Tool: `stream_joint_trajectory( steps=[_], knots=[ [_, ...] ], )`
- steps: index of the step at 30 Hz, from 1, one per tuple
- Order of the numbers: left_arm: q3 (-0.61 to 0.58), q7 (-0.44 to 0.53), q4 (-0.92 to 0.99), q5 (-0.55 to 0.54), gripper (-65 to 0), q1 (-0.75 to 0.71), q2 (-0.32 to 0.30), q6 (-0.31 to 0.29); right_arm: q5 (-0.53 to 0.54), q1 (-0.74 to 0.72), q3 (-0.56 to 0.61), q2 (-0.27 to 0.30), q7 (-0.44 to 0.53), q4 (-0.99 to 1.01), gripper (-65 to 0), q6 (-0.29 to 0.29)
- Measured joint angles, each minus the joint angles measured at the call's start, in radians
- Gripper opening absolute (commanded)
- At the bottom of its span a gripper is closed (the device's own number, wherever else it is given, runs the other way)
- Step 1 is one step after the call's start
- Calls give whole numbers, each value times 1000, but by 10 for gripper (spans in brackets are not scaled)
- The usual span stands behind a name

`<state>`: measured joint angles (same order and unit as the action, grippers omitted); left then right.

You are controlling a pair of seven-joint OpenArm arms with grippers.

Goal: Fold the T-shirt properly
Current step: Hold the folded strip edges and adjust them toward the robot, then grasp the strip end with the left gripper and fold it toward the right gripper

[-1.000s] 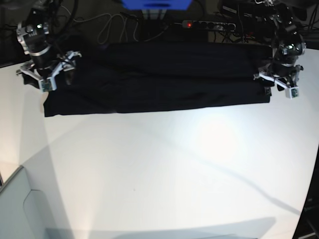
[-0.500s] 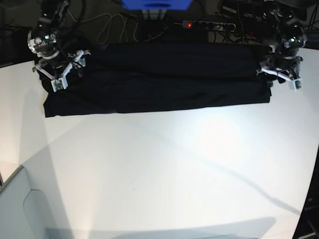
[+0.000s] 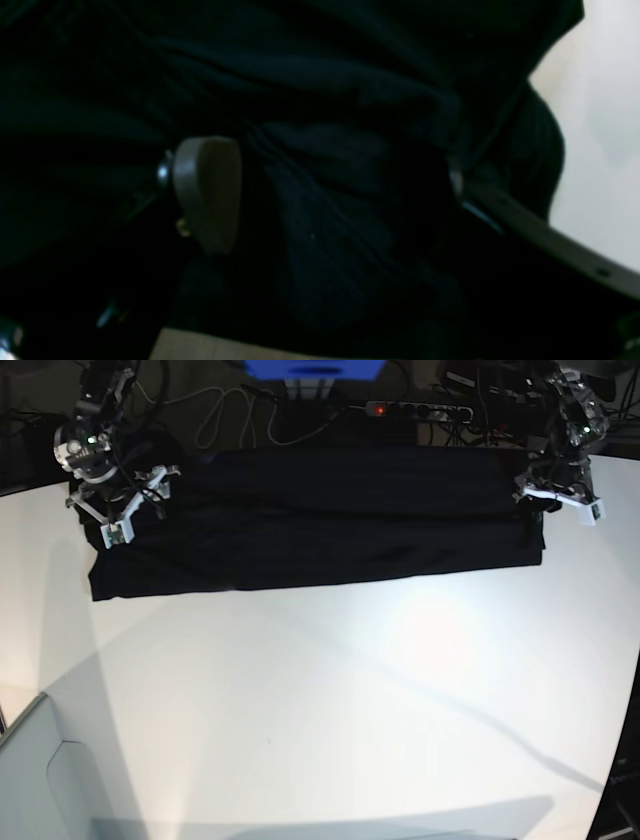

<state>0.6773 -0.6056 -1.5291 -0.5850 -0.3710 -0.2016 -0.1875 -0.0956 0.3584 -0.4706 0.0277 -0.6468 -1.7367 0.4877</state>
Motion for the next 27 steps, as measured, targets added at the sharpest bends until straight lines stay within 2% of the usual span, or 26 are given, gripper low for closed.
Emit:
stream_joint_trajectory(
  steps=[4,6,8,11,17,23,27],
  knots=[
    [0,0,0,-3,-345,-1,0,0,0,0,0,0,0,1,-167,0],
    [0,0,0,-11,-388,-9,0,0,0,0,0,0,0,1,-167,0],
    [0,0,1,-13,-477,-12,3,0,0,0,0,0,1,1,-167,0],
    [0,-4,4,-18,-644,-14,5,0,0,0,0,0,1,1,-167,0],
    [0,-6,4,-18,-650,-12,3,0,0,0,0,0,1,2,-167,0],
    [40,-50,-14,-10,-650,19,-12,-2,0,-10,10,0,-1,4,-167,0],
    [48,-46,-102,3,-650,33,-15,8,2,-22,39,-3,12,20,-167,-1]
  ],
)
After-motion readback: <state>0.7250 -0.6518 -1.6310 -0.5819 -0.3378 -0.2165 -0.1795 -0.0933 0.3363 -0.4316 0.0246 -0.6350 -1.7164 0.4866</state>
